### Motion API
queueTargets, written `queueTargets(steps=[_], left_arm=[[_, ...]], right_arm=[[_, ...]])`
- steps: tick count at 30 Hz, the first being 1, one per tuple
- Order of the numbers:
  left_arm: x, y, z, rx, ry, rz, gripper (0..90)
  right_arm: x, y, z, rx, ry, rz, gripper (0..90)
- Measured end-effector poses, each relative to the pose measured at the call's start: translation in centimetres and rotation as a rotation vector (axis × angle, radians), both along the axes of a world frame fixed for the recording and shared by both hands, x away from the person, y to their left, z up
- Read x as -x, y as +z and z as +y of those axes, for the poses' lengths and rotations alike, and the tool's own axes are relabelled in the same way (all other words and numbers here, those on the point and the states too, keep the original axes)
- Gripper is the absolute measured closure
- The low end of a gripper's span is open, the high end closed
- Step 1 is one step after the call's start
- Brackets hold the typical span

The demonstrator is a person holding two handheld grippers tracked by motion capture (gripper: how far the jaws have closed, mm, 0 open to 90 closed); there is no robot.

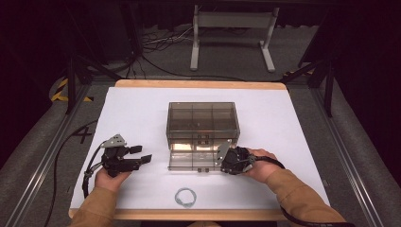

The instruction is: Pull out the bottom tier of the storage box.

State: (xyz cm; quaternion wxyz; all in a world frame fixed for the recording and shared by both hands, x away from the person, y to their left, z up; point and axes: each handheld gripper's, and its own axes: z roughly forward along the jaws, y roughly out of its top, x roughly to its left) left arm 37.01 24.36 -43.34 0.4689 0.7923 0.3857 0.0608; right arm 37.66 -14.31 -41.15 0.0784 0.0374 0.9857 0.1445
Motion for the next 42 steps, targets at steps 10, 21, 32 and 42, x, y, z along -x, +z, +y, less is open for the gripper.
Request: queueTargets(steps=[10,21,32,42], left_arm=[[0.0,0.0,0.0,-0.004,0.000,0.006,36.7],[-0.1,-0.1,0.0,-0.007,0.001,0.009,36.8],[0.0,0.0,0.0,-0.007,0.001,0.009,36.8],[-0.1,0.0,0.0,-0.006,0.002,0.008,36.8]], right_arm=[[0.9,0.1,-0.1,0.008,0.021,0.021,85.2],[1.8,0.2,0.0,0.023,0.033,0.046,86.0],[2.3,0.1,0.0,0.020,0.036,0.057,86.1],[2.4,0.1,0.0,0.019,0.026,0.057,86.0]])
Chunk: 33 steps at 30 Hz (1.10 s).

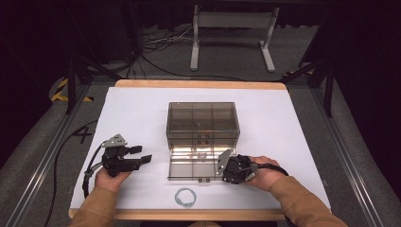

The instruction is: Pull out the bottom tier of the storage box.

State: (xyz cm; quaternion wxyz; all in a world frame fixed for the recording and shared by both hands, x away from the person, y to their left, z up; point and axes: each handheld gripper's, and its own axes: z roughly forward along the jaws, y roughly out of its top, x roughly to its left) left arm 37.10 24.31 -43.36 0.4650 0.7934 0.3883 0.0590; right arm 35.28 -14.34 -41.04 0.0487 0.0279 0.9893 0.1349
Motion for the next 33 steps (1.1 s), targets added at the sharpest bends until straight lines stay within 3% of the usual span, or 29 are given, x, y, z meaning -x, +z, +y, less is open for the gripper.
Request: queueTargets(steps=[10,16,25,33], left_arm=[[-0.1,0.0,-0.1,0.000,-0.001,-0.001,36.9],[-0.3,0.0,-0.3,0.003,-0.005,0.000,37.0],[-1.0,0.2,-0.6,0.027,-0.007,-0.010,37.5],[-1.1,0.1,-0.6,0.030,-0.005,-0.004,37.6]], right_arm=[[0.1,0.0,-0.1,-0.014,-0.012,0.001,84.3],[0.2,0.7,-0.3,-0.069,-0.039,0.000,79.1],[0.6,0.7,-0.6,-0.212,-0.101,-0.014,73.2],[0.8,0.8,-1.1,-0.335,-0.199,-0.043,71.2]])
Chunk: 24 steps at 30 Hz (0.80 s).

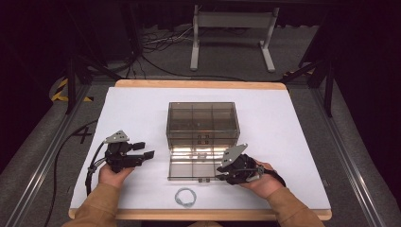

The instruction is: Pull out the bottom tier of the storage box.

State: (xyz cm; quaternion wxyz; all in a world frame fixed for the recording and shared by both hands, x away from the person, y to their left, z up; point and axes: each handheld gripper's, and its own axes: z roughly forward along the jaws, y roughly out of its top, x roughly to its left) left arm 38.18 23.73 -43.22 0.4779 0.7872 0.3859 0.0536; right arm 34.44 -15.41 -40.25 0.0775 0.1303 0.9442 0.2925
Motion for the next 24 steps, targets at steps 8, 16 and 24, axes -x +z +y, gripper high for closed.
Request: queueTargets(steps=[8,16,24], left_arm=[[0.2,0.0,0.0,-0.010,0.001,0.000,37.5],[0.2,0.0,0.0,-0.013,-0.001,0.002,37.5],[0.1,0.0,0.0,-0.009,0.001,0.000,37.5]], right_arm=[[0.3,1.0,-0.2,-0.142,-0.059,-0.047,70.2],[0.7,1.2,0.6,-0.198,-0.065,-0.047,69.4],[1.4,0.8,2.7,-0.204,-0.036,-0.018,68.5]])
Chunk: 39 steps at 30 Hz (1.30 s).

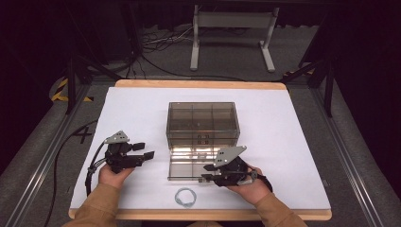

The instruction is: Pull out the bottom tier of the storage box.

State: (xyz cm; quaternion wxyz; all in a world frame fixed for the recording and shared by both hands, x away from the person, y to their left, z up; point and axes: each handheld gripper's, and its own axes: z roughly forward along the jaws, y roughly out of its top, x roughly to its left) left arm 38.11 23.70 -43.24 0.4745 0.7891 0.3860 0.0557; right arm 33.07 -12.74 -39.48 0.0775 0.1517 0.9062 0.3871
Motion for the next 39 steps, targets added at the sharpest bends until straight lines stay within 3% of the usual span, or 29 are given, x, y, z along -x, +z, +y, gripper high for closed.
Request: queueTargets(steps=[7,23,30,39], left_arm=[[0.1,0.1,0.0,-0.006,-0.004,-0.001,37.5],[0.0,0.0,-0.1,-0.002,-0.007,-0.001,37.6],[0.0,0.0,-0.1,-0.003,-0.008,-0.002,37.5],[0.1,0.1,-0.1,-0.004,-0.007,-0.006,37.5]], right_arm=[[0.3,-0.1,1.8,0.012,0.054,-0.006,68.6],[0.5,-0.6,4.4,0.019,0.090,0.007,67.9],[0.6,-1.3,5.4,0.043,0.112,0.029,67.0],[0.5,-2.0,5.9,0.095,0.100,0.083,65.8]])
